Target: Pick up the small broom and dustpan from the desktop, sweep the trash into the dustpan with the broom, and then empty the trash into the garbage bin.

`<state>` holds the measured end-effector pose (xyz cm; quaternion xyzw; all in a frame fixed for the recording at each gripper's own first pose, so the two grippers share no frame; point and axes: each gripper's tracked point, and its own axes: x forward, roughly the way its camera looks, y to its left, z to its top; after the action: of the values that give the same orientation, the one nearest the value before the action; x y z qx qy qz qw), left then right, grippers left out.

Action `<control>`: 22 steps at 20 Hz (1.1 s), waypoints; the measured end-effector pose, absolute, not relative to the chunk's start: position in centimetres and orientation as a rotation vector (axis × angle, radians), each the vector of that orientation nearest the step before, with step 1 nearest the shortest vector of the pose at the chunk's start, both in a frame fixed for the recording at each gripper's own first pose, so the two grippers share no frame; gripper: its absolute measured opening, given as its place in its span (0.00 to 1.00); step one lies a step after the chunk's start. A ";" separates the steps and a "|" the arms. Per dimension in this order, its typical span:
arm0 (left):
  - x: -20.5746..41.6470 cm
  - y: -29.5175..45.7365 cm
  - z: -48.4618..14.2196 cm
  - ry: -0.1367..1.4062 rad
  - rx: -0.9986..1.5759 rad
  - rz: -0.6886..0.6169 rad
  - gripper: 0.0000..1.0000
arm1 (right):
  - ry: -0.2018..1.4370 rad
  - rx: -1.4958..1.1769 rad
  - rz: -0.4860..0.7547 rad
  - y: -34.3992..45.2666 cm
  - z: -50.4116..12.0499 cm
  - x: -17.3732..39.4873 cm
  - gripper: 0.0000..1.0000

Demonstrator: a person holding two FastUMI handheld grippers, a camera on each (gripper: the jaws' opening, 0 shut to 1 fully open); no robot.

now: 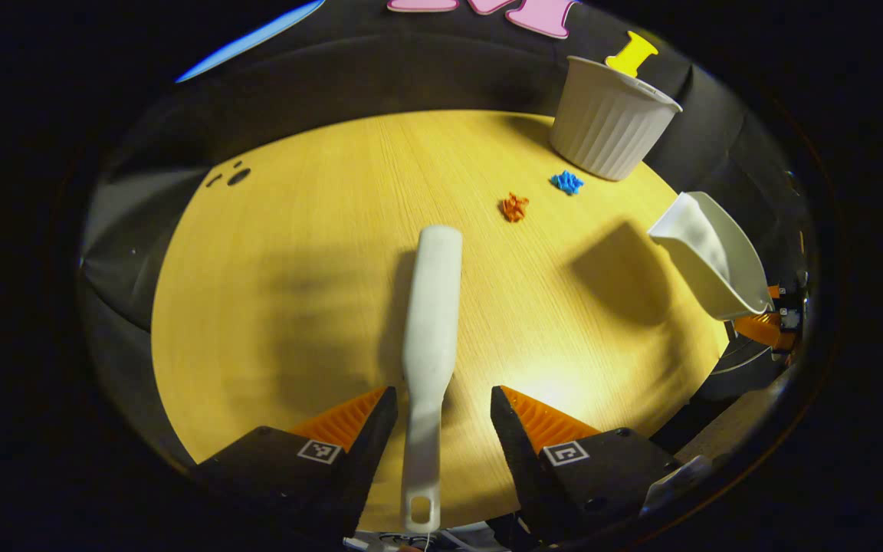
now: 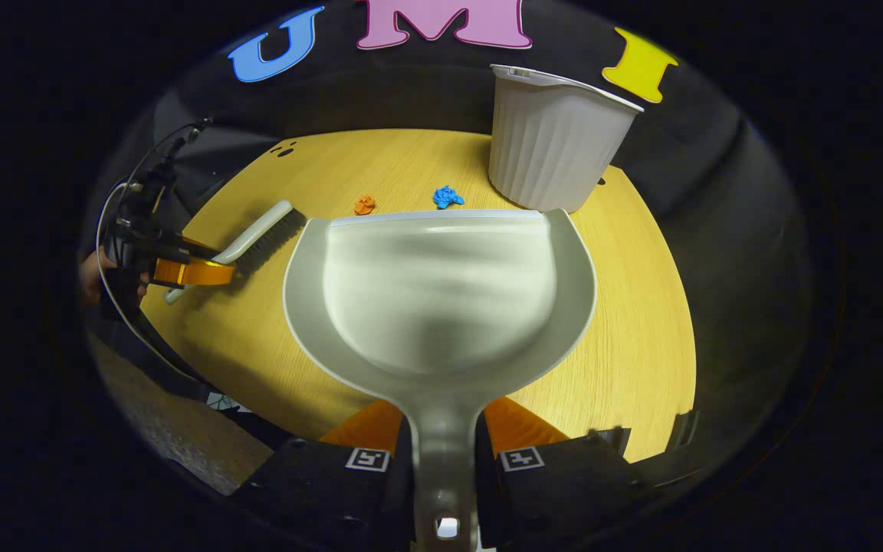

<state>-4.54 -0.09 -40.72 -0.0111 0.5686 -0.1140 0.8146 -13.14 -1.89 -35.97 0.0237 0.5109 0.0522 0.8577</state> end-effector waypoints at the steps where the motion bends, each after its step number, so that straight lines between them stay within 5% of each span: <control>1: -4.3 0.0 -41.3 1.229 -0.025 -0.238 0.79 | 1.077 0.045 0.109 -2.0 -36.0 -13.2 0.37; 8: -2.7 0.2 -43.7 1.263 0.054 -0.229 0.79 | 1.103 0.050 0.109 -1.9 -36.4 -13.4 0.37; 13: -2.6 0.6 -43.9 1.266 0.088 -0.220 0.41 | 1.130 0.035 0.141 -1.7 -36.4 -13.2 0.37; 17: 0.1 0.9 -43.1 1.184 0.139 -0.235 0.30 | 1.215 -0.009 0.257 -1.4 -37.1 -13.3 0.37; 22: 6.9 0.0 -40.1 1.112 0.131 -0.252 0.31 | 1.306 -0.088 0.343 -2.2 -39.3 -12.1 0.37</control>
<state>6.89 -0.03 -40.14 0.0618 0.5260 -0.1192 0.8398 -12.14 -2.23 -39.28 -0.0409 0.6042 0.1586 0.7798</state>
